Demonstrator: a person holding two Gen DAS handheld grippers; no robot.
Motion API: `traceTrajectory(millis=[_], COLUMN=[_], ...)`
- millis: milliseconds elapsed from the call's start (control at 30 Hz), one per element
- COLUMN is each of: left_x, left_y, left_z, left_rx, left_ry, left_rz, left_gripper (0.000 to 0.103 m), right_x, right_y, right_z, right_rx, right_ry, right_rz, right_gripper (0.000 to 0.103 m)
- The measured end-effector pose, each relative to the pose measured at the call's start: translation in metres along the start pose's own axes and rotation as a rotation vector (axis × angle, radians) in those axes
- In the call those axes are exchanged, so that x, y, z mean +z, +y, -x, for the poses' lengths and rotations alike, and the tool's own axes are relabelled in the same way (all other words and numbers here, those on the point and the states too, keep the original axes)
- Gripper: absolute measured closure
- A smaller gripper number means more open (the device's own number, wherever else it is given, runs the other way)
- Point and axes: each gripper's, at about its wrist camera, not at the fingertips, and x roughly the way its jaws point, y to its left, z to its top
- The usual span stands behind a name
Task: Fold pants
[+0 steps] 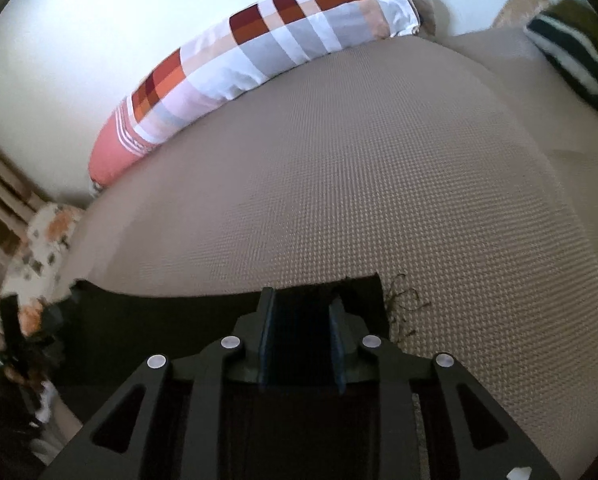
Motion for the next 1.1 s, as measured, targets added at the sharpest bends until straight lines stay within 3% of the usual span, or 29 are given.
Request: traceTrajectory(millis=[67,333,500,667,700,767,800,833,967,1100], left_x=[0.0,0.002,-0.003,-0.009,-0.008,-0.005,-0.002,0.0,0.004,-0.003], left_y=[0.0,0.014,0.037,0.06,0.063,0.065,0.065,0.063,0.056,0.061], left_z=[0.0,0.015,0.018,0.002,0.001,-0.003,-0.005,-0.007,-0.009,0.01], left_rx=[-0.002,0.026,0.042,0.043,0.038,0.042,0.052,0.06,0.087,0.073], left_ry=[0.0,-0.064,-0.085,-0.074,-0.092,-0.107,-0.109,-0.11,-0.099,-0.151], left_rz=[0.003,0.029,0.063,0.079,0.082,0.068,0.055,0.046,-0.012,-0.011], left_gripper=[0.042,0.042,0.042,0.042,0.042,0.042,0.042,0.042,0.042,0.042], right_x=[0.0,-0.014,-0.011,-0.009,-0.008,-0.007,-0.008,-0.01,-0.018,-0.021], right_y=[0.0,0.024,0.015,0.008,0.008,0.01,0.012,0.015,0.039,0.093], right_z=[0.007,0.034,0.007,0.0,0.0,0.004,0.009,0.014,0.046,0.052], right_rx=[-0.015,-0.241,-0.333,-0.347,-0.343,-0.356,-0.388,-0.407,-0.438,-0.38], right_ry=[-0.043,-0.192,-0.137,-0.112,-0.103,-0.082,-0.075,-0.081,-0.128,-0.118], right_rz=[-0.019,-0.01,-0.029,-0.11,-0.123,-0.137,-0.137,-0.136,-0.121,0.003], right_gripper=[0.101,0.103,0.103,0.103,0.101,0.088,0.075,0.071,0.071,0.071])
